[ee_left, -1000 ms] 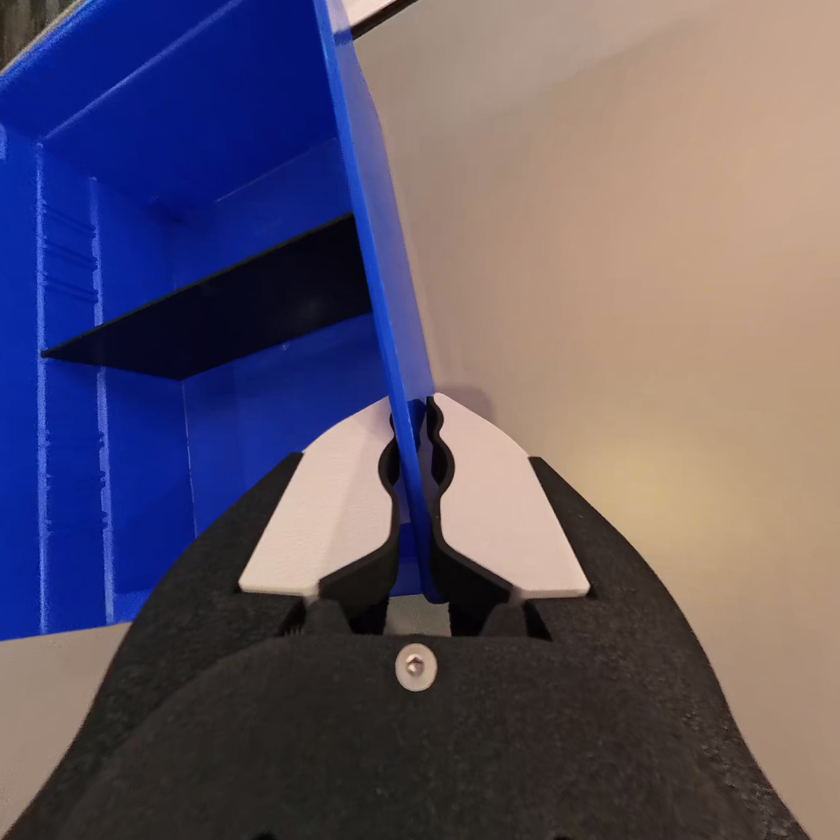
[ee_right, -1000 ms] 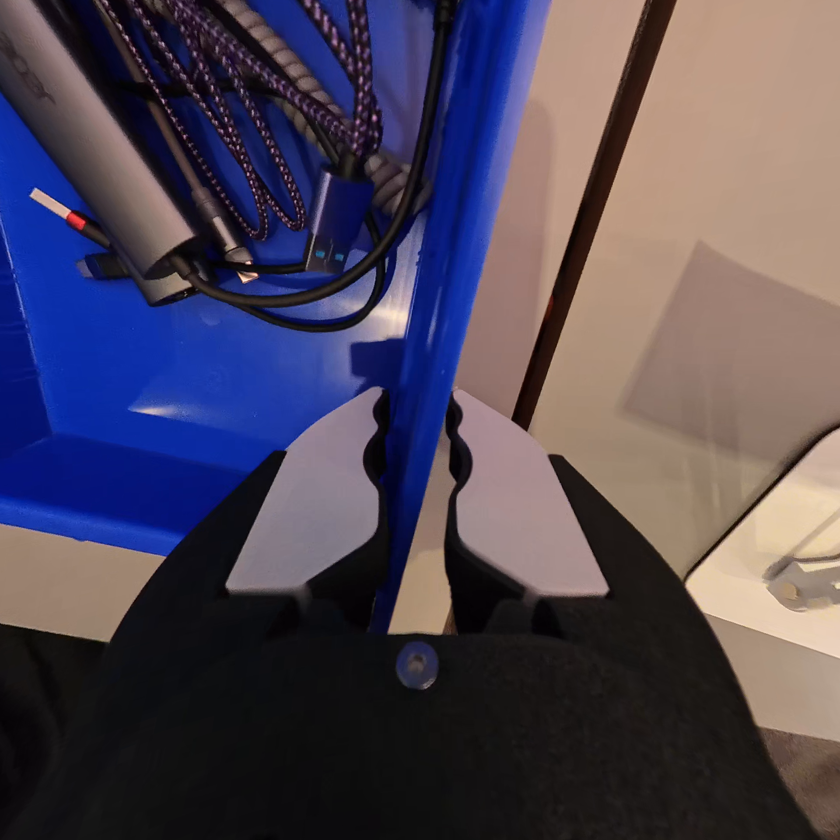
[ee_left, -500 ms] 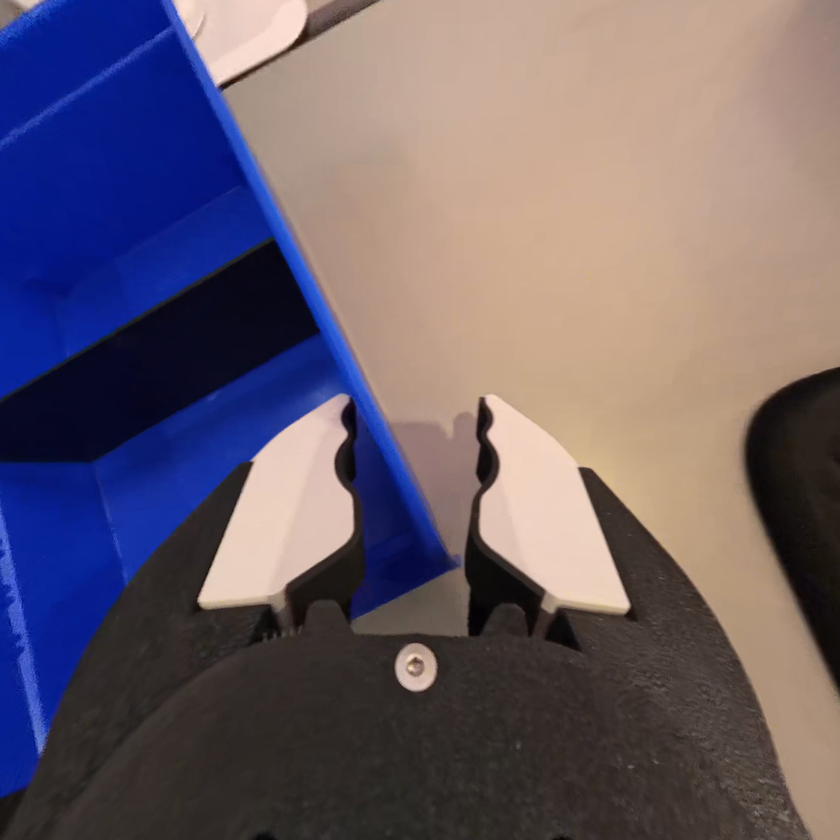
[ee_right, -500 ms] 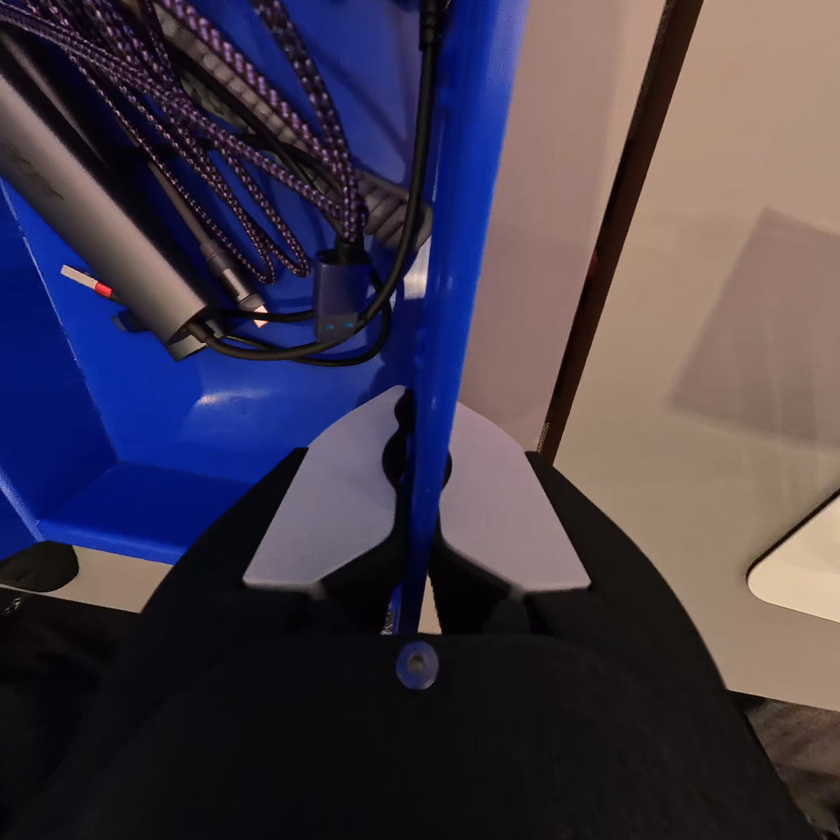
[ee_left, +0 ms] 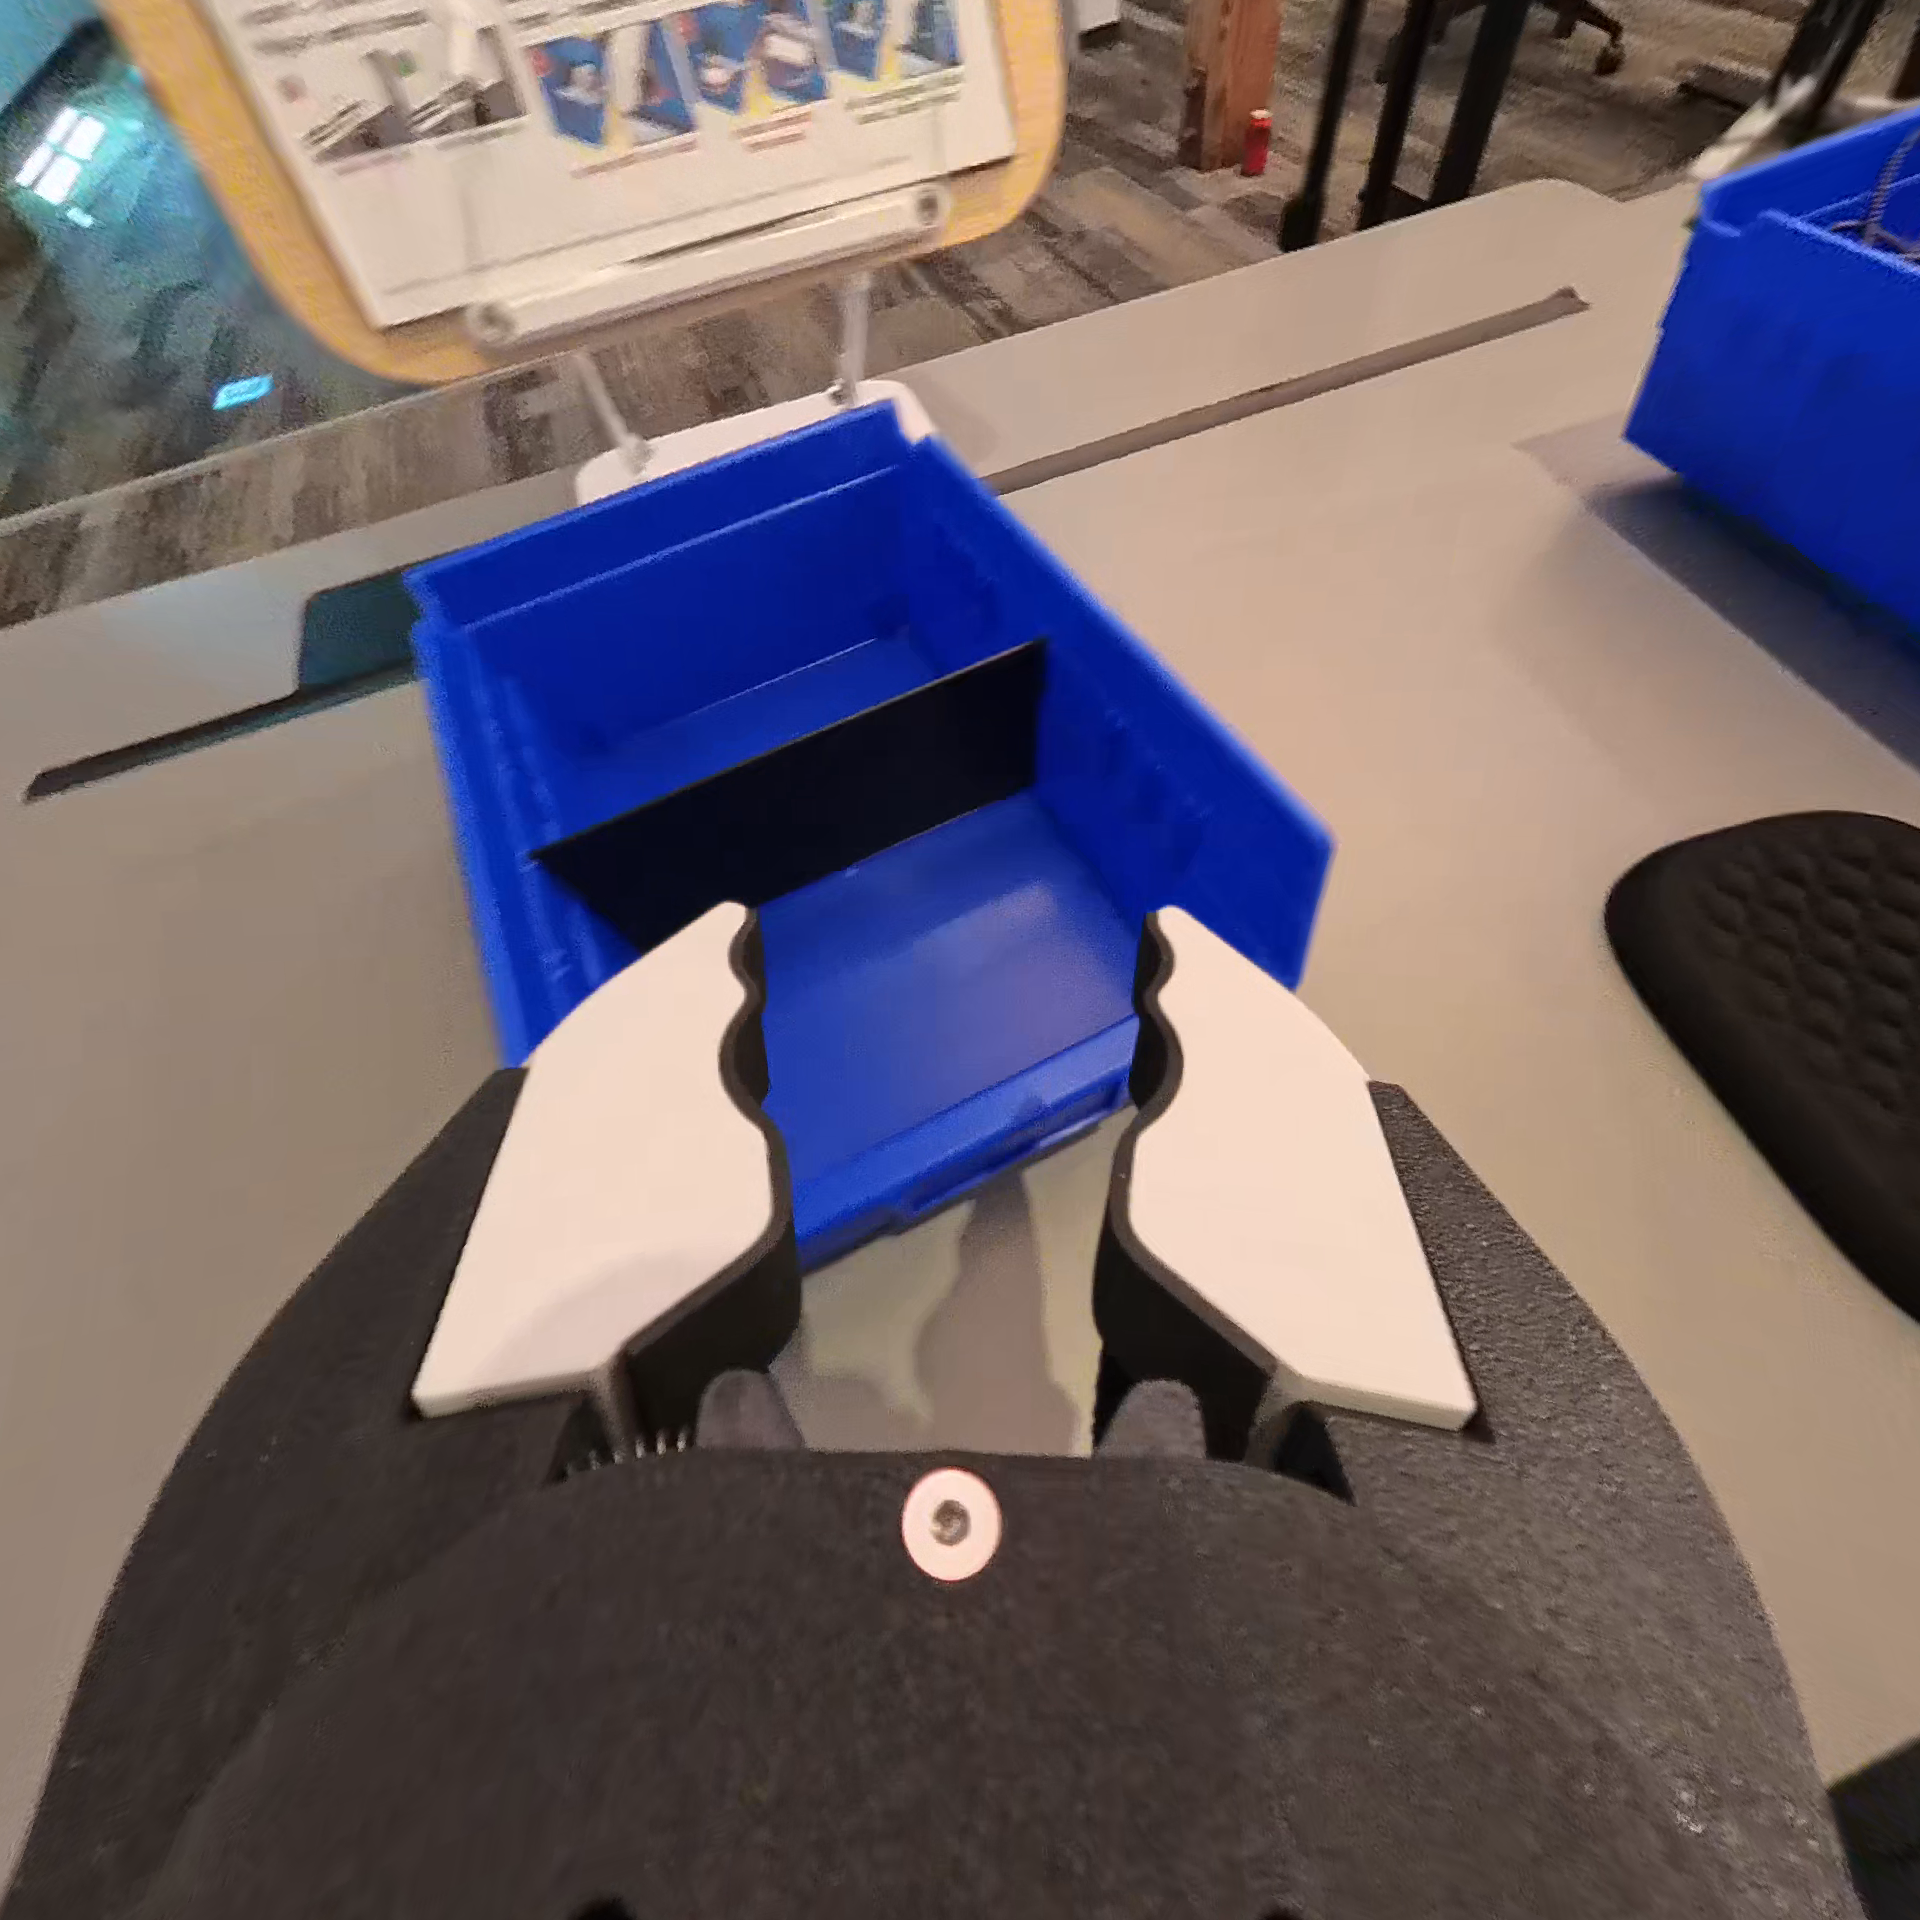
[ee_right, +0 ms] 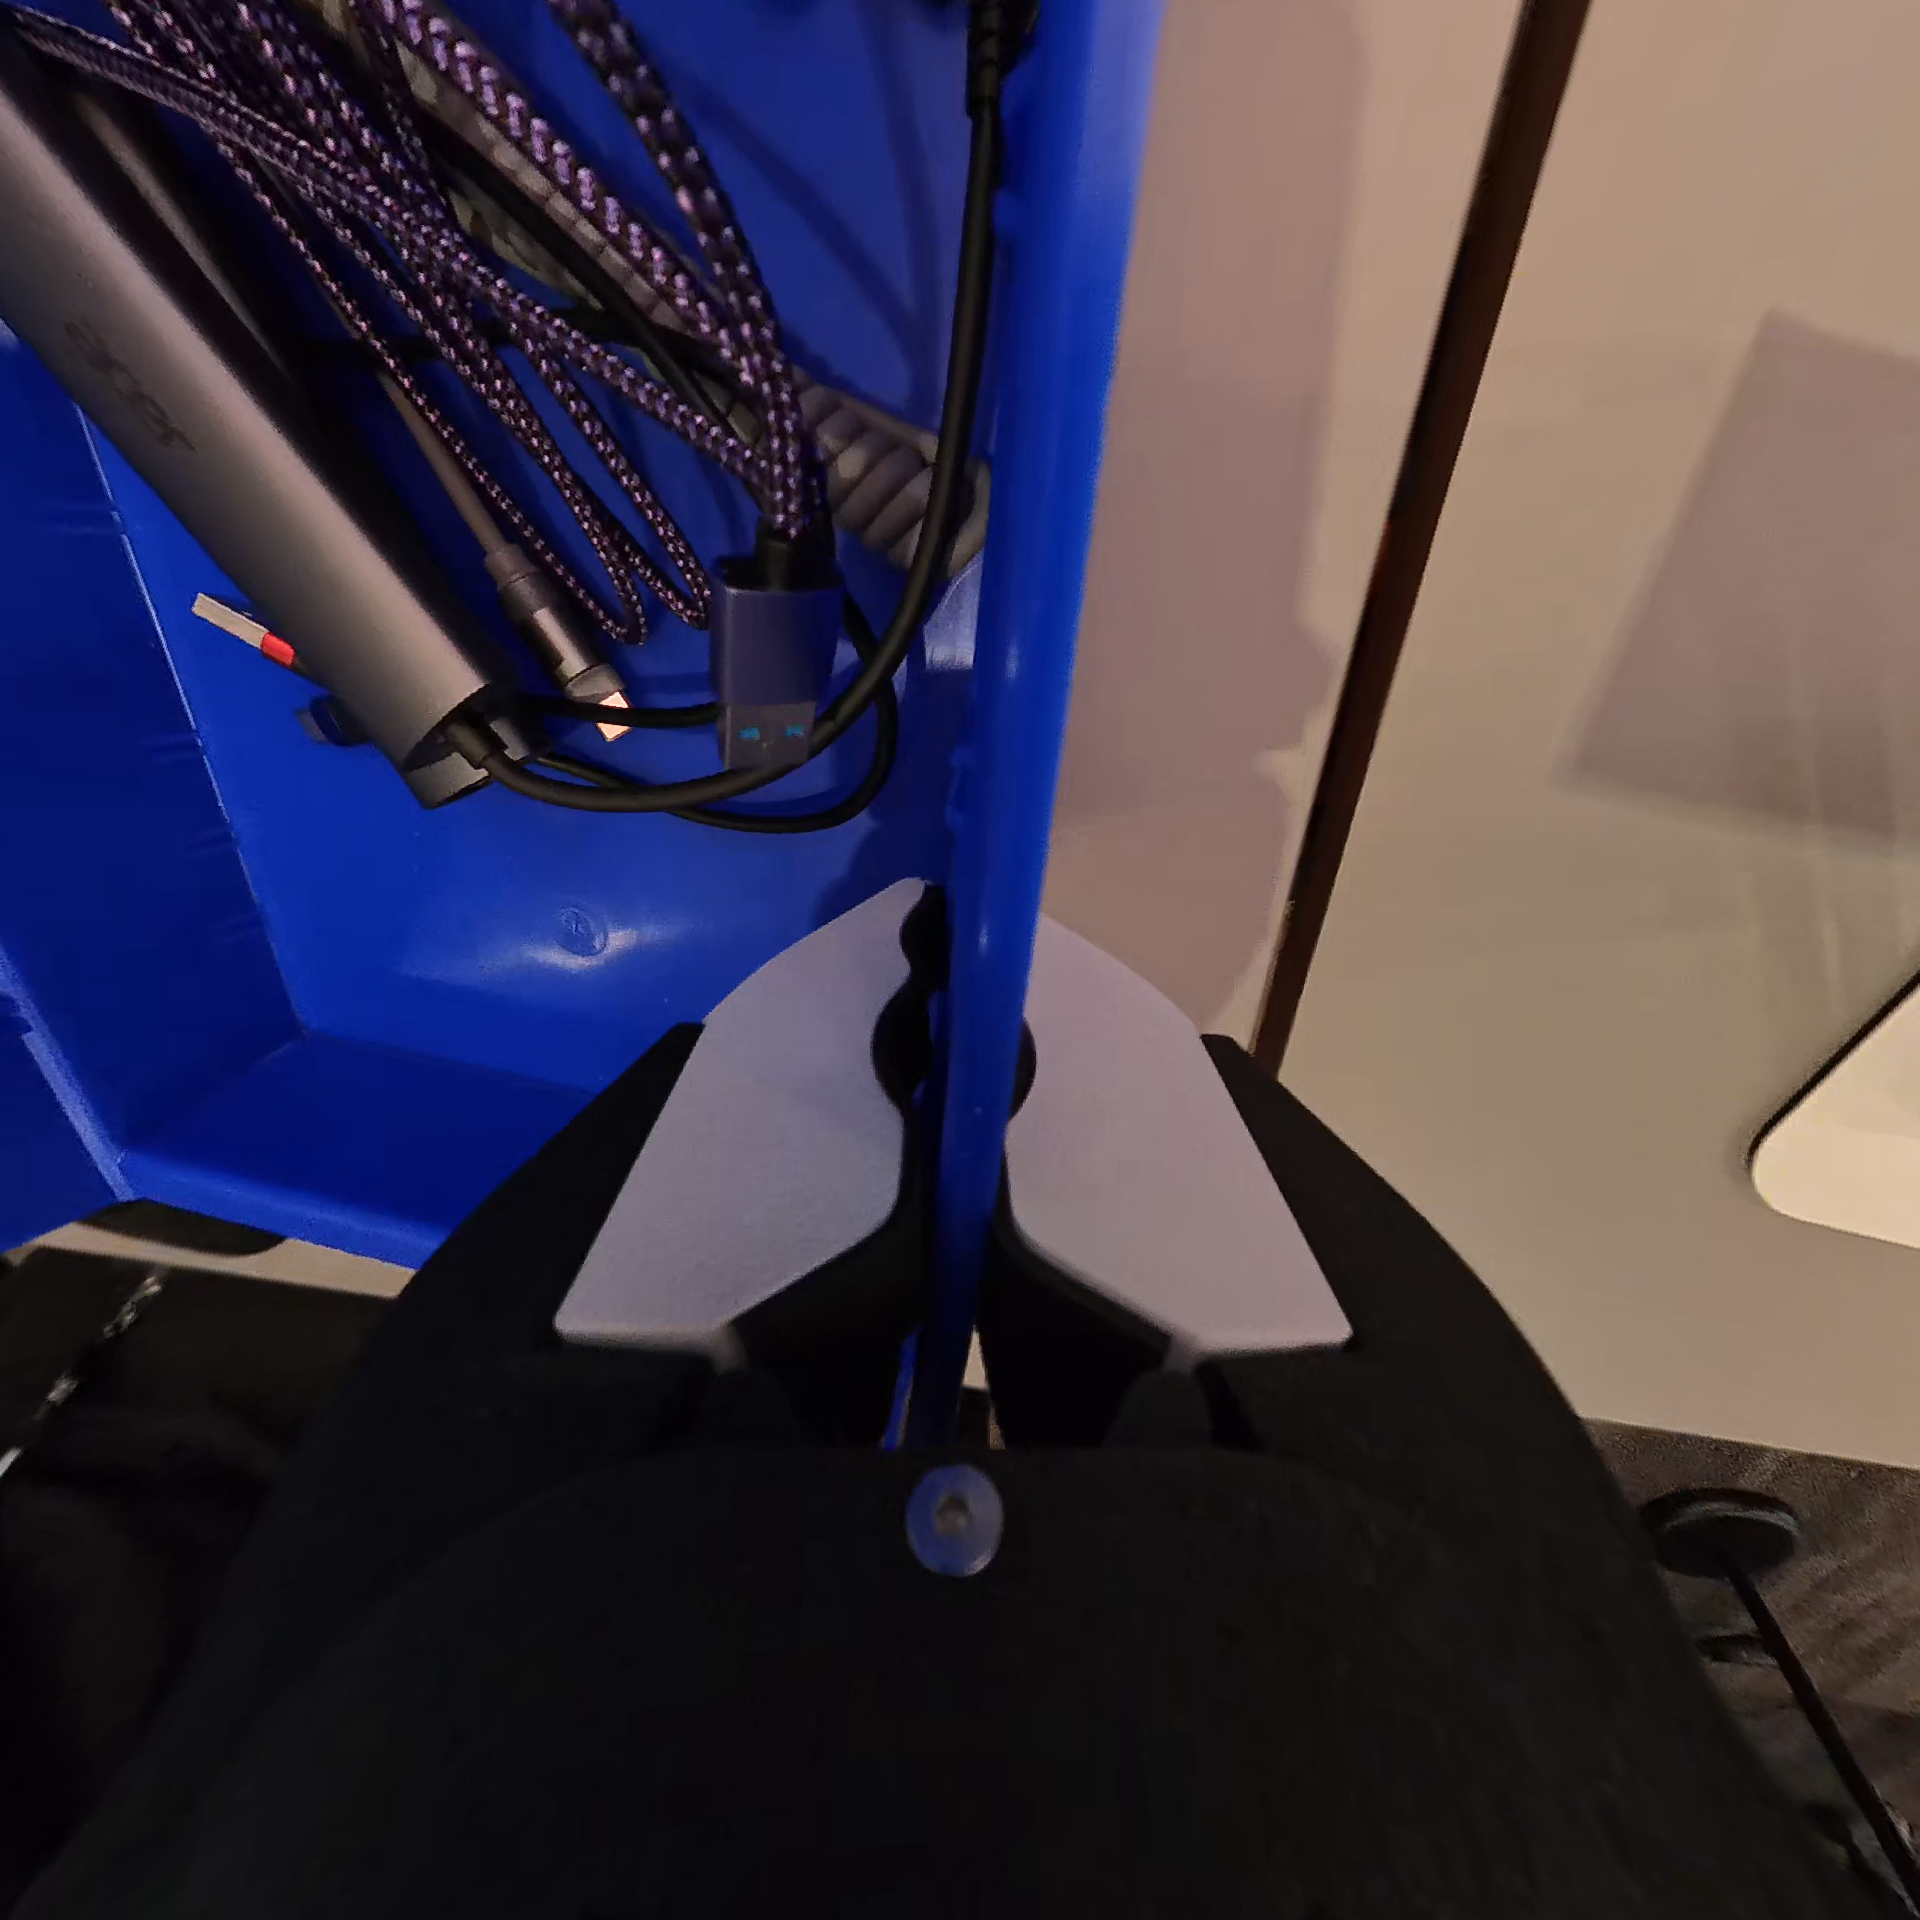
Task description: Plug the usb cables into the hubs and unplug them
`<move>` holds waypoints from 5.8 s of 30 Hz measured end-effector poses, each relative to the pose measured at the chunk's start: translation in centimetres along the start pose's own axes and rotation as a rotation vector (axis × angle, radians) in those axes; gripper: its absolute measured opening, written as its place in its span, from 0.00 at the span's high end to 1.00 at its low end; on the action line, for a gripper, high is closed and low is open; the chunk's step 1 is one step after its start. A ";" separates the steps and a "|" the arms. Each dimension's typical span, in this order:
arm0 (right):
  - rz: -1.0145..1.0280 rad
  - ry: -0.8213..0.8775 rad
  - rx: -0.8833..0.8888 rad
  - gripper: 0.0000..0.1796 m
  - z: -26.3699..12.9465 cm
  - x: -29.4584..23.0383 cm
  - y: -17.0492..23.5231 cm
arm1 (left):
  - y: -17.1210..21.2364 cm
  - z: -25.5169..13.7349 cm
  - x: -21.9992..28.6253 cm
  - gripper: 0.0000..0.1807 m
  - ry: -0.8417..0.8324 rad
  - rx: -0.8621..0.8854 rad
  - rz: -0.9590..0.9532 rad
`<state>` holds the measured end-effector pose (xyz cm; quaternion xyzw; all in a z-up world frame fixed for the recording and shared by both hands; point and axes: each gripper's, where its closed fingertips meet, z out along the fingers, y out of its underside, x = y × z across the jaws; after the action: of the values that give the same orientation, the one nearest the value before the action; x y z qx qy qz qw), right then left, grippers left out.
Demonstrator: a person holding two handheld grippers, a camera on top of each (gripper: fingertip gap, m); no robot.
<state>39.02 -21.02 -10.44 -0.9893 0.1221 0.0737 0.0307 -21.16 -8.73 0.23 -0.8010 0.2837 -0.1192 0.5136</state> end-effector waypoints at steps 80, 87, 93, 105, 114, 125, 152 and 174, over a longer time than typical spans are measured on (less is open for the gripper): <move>-0.403 -0.216 0.335 0.78 4.0 -52.0 -9.8 | 16.8 -4.5 -46.1 0.90 -0.391 -0.192 -0.148; -0.402 -0.003 0.276 0.72 8.1 -51.7 -9.8 | 15.9 -4.7 -45.9 0.88 -0.351 -0.109 -0.216; -0.349 0.020 0.113 0.96 10.3 -51.2 -10.0 | 12.1 -9.3 -44.7 0.76 -0.396 0.075 -0.280; -0.314 0.059 0.106 0.98 6.1 -37.6 -14.6 | 9.0 -16.8 -40.0 0.81 -0.614 0.020 -0.026; -0.144 0.107 0.157 0.97 2.6 -16.0 -11.9 | 7.8 -16.7 -35.3 0.74 -0.446 0.056 -0.156; 0.039 0.024 0.137 0.97 1.9 2.4 -3.2 | 6.5 -17.3 -30.4 0.74 -0.385 0.086 -0.192; -0.073 0.190 0.419 0.72 -3.1 2.8 -5.5 | 11.6 -16.2 -42.1 0.73 -0.680 -0.002 -0.171; -0.382 0.343 0.531 0.76 -9.0 -10.7 -3.7 | 17.5 -6.4 -45.1 0.97 -0.339 -0.065 -0.427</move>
<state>30.89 -15.65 0.21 -0.9497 -0.0468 -0.1345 0.2788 -66.60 6.97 -7.98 -0.8672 0.0220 -0.0799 0.4910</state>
